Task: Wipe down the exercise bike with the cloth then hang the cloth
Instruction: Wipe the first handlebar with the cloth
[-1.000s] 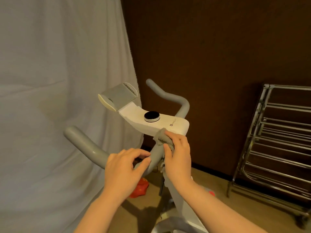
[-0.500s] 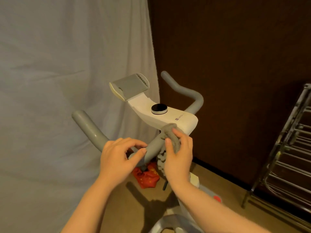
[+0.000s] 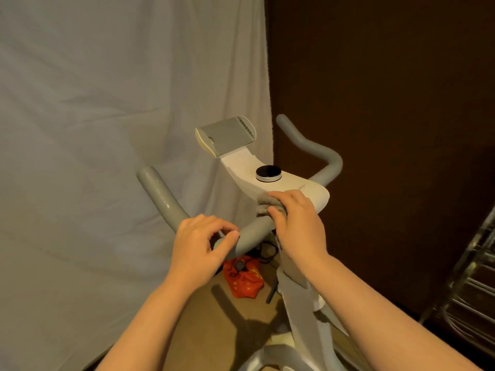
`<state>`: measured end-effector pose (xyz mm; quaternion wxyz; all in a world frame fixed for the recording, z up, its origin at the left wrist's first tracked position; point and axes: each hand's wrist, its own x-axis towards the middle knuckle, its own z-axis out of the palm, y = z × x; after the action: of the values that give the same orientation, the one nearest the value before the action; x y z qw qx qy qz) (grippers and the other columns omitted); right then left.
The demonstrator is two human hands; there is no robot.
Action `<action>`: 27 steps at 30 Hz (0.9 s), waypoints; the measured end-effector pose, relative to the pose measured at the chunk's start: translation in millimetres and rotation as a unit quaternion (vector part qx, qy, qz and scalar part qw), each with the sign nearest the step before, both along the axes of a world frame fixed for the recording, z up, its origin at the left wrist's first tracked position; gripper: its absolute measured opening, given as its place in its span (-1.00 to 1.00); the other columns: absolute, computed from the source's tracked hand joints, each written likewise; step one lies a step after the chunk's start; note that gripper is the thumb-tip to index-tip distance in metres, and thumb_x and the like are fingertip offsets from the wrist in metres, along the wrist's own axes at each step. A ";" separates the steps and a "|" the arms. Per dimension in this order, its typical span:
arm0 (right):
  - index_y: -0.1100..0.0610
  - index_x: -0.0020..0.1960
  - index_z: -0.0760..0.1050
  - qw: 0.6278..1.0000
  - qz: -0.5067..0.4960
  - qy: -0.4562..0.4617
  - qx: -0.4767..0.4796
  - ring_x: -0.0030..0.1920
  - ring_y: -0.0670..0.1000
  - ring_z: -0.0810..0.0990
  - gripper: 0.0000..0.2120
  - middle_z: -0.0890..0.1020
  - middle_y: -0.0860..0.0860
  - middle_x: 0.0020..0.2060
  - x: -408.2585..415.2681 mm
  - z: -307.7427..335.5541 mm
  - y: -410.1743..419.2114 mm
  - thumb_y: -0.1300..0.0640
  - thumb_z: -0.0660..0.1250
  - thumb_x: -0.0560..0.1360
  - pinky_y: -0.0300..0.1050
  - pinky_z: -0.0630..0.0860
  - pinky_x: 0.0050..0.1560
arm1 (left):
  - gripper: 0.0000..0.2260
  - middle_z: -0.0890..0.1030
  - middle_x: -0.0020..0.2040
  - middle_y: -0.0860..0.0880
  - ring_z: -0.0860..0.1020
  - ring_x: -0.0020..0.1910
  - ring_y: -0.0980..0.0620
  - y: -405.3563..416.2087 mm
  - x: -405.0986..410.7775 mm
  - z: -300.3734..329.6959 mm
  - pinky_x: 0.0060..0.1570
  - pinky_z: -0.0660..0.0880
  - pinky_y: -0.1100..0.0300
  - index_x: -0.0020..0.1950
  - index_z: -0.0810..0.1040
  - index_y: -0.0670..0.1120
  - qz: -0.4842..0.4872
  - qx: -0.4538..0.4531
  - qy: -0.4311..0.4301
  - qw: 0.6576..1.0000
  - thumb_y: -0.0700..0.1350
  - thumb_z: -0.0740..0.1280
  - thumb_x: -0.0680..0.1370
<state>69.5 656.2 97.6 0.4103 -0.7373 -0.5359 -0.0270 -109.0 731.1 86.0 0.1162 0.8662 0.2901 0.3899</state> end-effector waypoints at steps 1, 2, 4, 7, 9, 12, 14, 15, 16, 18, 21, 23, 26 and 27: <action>-0.06 0.32 0.47 1.000 -0.007 -0.004 0.011 0.20 -0.04 0.37 -0.70 0.46 -0.08 0.17 -7.4 -3.6 -2.9 0.08 0.24 0.60 -0.22 0.37 0.02 | -0.78 0.59 -0.22 0.20 0.48 -0.19 0.18 -4.2 -0.8 -3.7 -0.09 0.37 0.07 -0.12 0.63 0.10 0.001 -0.003 -0.014 1.000 0.11 0.22 0.54; -0.06 0.33 0.47 0.999 0.018 -0.021 0.022 0.20 -0.06 0.35 -0.68 0.46 -0.09 0.17 -18.1 -7.4 -6.7 0.08 0.26 0.59 -0.29 0.34 0.04 | -0.77 0.59 -0.19 0.20 0.48 -0.16 0.17 -9.3 -1.7 -7.4 -0.04 0.36 0.08 -0.08 0.63 0.08 0.003 -0.005 -0.022 1.000 0.10 0.21 0.56; -0.08 0.33 0.46 0.994 0.097 -0.036 0.021 0.18 -0.11 0.34 -0.66 0.45 -0.11 0.16 -29.9 -11.9 -13.9 0.09 0.28 0.58 -0.37 0.30 0.07 | -0.76 0.58 -0.13 0.21 0.48 -0.07 0.19 -17.6 -4.3 -14.0 0.11 0.33 0.12 0.00 0.62 0.07 0.003 -0.011 -0.026 1.000 0.09 0.18 0.59; -0.06 0.30 0.49 0.999 0.041 0.005 0.021 0.21 -0.04 0.39 -0.70 0.47 -0.06 0.14 -4.2 -3.8 -1.3 0.12 0.27 0.58 -0.21 0.36 0.07 | -0.73 0.57 -0.03 0.25 0.50 0.08 0.24 -18.2 -10.0 -12.8 0.36 0.18 0.23 0.05 0.63 0.06 -0.008 -0.037 -0.040 0.998 0.09 0.17 0.58; -0.04 0.28 0.50 0.996 -0.032 0.063 0.059 0.23 -0.05 0.38 -0.70 0.48 -0.06 0.16 -12.4 -5.5 -3.4 0.15 0.29 0.57 -0.27 0.30 0.09 | -0.73 0.58 0.03 0.26 0.50 0.13 0.27 -16.5 -16.0 -10.0 0.41 0.13 0.31 0.03 0.64 0.03 -0.017 -0.051 -0.064 0.996 0.06 0.18 0.56; -0.04 0.24 0.52 0.998 0.025 0.006 0.062 0.19 -0.10 0.33 -0.71 0.47 -0.11 0.13 -56.2 -17.2 -15.2 0.17 0.32 0.54 -0.42 0.21 0.11 | -0.76 0.60 0.09 0.23 0.50 0.20 0.23 -13.6 -26.8 -11.3 0.42 0.18 0.28 0.03 0.64 0.04 -0.018 -0.068 -0.112 0.991 0.03 0.20 0.56; -0.05 0.23 0.52 0.998 0.038 0.001 0.046 0.18 -0.10 0.34 -0.74 0.46 -0.13 0.11 -51.5 -10.2 -9.1 0.14 0.31 0.56 -0.42 0.24 0.08 | -0.76 0.60 0.13 0.20 0.47 0.27 0.19 -10.1 -33.6 -15.2 0.39 0.26 0.24 0.05 0.63 0.04 -0.006 -0.095 -0.147 0.985 0.03 0.20 0.56; -0.06 0.23 0.52 0.999 0.010 0.015 0.033 0.19 -0.10 0.35 -0.75 0.46 -0.13 0.11 -43.7 -3.1 -3.8 0.12 0.29 0.57 -0.38 0.26 0.08 | -0.77 0.59 0.17 0.18 0.45 0.30 0.18 -8.4 -37.1 -17.8 0.37 0.29 0.24 0.07 0.63 0.03 0.000 -0.101 -0.146 0.984 0.02 0.21 0.56; -0.06 0.23 0.51 0.999 -0.019 0.020 0.018 0.20 -0.08 0.35 -0.76 0.46 -0.11 0.12 -38.7 2.7 -1.0 0.10 0.28 0.58 -0.31 0.30 0.10 | -0.77 0.57 0.20 0.18 0.43 0.33 0.18 -7.4 -39.5 -19.7 0.36 0.30 0.26 0.09 0.63 0.03 0.006 -0.101 -0.136 0.985 0.00 0.22 0.57; -0.07 0.24 0.49 0.999 -0.036 -0.012 -0.013 0.22 -0.05 0.32 -0.76 0.46 -0.09 0.13 -52.7 6.4 -1.6 0.07 0.26 0.59 -0.19 0.34 0.15 | -0.78 0.52 0.26 0.18 0.37 0.38 0.19 -6.3 -44.6 -22.1 0.37 0.26 0.31 0.14 0.61 0.05 0.006 -0.092 -0.110 0.990 -0.02 0.23 0.58; -0.08 0.27 0.44 0.998 0.054 -0.034 -0.021 0.22 -0.10 0.31 -0.73 0.42 -0.11 0.13 -98.1 7.7 -8.5 0.01 0.27 0.57 -0.12 0.44 0.11 | -0.75 0.48 0.30 0.21 0.28 0.43 0.22 -0.9 -50.4 -20.5 0.43 0.24 0.19 0.17 0.56 0.11 0.002 -0.076 -0.093 0.993 0.08 0.18 0.57; -0.08 0.32 0.40 0.999 0.031 -0.011 -0.009 0.22 -0.12 0.31 -0.68 0.42 -0.11 0.15 -95.3 5.0 -1.8 0.02 0.28 0.57 -0.16 0.41 0.12 | -0.72 0.48 0.28 0.25 0.29 0.43 0.24 6.7 -54.2 -17.9 0.44 0.27 0.00 0.18 0.56 0.11 -0.007 -0.086 -0.094 0.992 0.11 0.17 0.56; -0.08 0.37 0.38 0.991 -0.103 0.054 0.061 0.16 -0.21 0.24 -0.62 0.42 -0.10 0.19 -97.3 -7.9 -2.5 0.06 0.29 0.57 -0.39 0.24 0.09 | -0.71 0.50 0.27 0.25 0.31 0.41 0.25 17.3 -60.8 -15.4 0.44 0.24 -0.12 0.17 0.59 0.09 -0.038 -0.086 -0.080 0.992 0.13 0.18 0.56; -0.08 0.37 0.39 0.987 -0.116 0.069 0.087 0.14 -0.23 0.23 -0.61 0.41 -0.11 0.19 -110.9 -13.1 -5.4 0.08 0.31 0.56 -0.43 0.23 0.07 | -0.70 0.51 0.26 0.23 0.31 0.41 0.23 20.9 -63.2 -14.3 0.43 0.24 -0.14 0.18 0.59 0.09 -0.053 -0.085 -0.073 0.992 0.13 0.19 0.56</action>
<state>-41.4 650.8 84.4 0.5031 -0.7559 -0.4130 -0.0697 -172.1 752.0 71.8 0.2303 0.8364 0.2668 0.4199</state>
